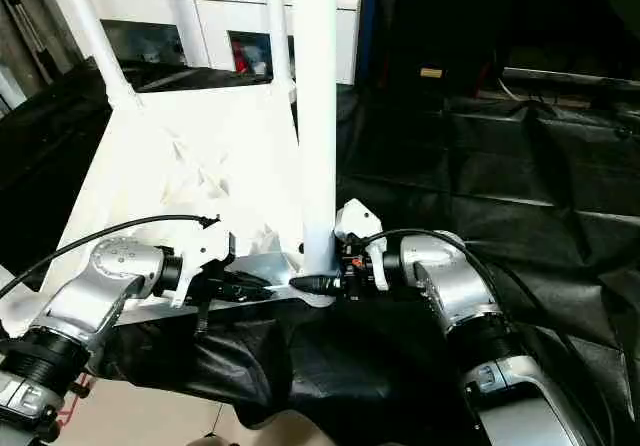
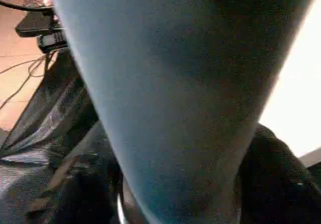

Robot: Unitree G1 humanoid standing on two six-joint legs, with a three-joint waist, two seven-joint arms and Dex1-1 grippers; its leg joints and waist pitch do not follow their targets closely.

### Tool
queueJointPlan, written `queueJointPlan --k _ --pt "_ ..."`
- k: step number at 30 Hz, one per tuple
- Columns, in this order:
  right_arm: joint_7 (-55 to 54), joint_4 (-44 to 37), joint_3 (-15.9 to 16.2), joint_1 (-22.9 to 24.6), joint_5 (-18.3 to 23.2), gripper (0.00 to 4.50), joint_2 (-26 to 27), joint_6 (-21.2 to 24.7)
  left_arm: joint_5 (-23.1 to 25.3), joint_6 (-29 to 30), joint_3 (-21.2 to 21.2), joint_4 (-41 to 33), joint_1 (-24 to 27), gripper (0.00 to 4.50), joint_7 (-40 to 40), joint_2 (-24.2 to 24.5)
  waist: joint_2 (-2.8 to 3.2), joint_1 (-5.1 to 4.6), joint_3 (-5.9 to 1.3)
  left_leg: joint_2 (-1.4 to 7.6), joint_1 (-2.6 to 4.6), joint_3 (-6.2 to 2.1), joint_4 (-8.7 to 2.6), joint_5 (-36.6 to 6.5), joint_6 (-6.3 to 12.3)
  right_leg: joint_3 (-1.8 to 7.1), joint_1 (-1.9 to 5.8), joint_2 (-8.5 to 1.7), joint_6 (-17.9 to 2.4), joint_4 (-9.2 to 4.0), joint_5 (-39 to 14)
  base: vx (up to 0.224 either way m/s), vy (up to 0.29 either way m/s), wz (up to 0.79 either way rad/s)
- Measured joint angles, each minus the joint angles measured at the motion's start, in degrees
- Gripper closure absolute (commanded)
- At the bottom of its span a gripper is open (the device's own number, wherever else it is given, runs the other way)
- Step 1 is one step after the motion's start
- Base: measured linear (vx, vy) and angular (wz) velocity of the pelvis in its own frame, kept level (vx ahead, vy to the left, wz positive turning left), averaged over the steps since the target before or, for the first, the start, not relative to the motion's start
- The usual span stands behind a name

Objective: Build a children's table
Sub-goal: Rotate leg to tighten

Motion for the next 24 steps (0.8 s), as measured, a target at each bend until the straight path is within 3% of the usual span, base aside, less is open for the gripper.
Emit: queueJointPlan --k 1,9,15,18,24 --pt "-0.06 0.0 0.01 0.01 0.0 1.8 0.01 0.01 0.0 0.0 0.0 0.0 0.01 4.5 0.05 0.0 0.0 -0.01 0.0 -0.01 0.0 0.0 0.0 0.0 0.0 0.0 0.0 0.0 0.0 0.0 0.0 0.0 0.0 0.0" --pt "-6.04 0.03 -1.85 1.02 -0.29 1.9 1.87 0.73 1.26 0.07 0.02 1.01 -0.48 4.5 4.66 -2.08 -0.01 -0.18 -0.01 -0.03 0.13 0.0 0.04 0.02 0.01 0.08 0.16 0.0 -0.01 0.05 0.02 0.0 0.0 0.0" --pt "-21.95 4.36 -5.94 -0.52 -2.0 1.9 6.09 1.49 3.75 2.62 0.82 6.05 -3.97 4.5 15.22 -7.84 -0.05 -0.45 -0.06 -0.07 0.32 0.0 0.01 0.03 0.0 0.15 0.49 0.0 0.25 -0.02 -0.12 0.0 0.0 0.0" --pt "-32.48 6.15 -8.46 -1.68 -3.46 1.9 9.88 2.48 4.81 5.02 1.5 8.08 -5.72 4.5 20.52 -10.72 -0.02 -0.79 -0.09 -0.09 0.82 0.0 -0.01 0.03 0.0 0.19 0.7 0.0 0.29 -0.04 -0.14 0.0 0.0 0.0" --pt "-40.59 8.79 -9.22 -4.02 -5.17 1.9 12.66 3.06 5.67 6.43 1.95 9.01 -6.67 4.5 24.67 -12.6 0.08 -1.71 -0.16 -0.11 0.97 -0.01 -0.17 0.03 0.0 0.18 0.82 0.0 0.31 -0.14 -0.15 0.0 0.0 0.0"
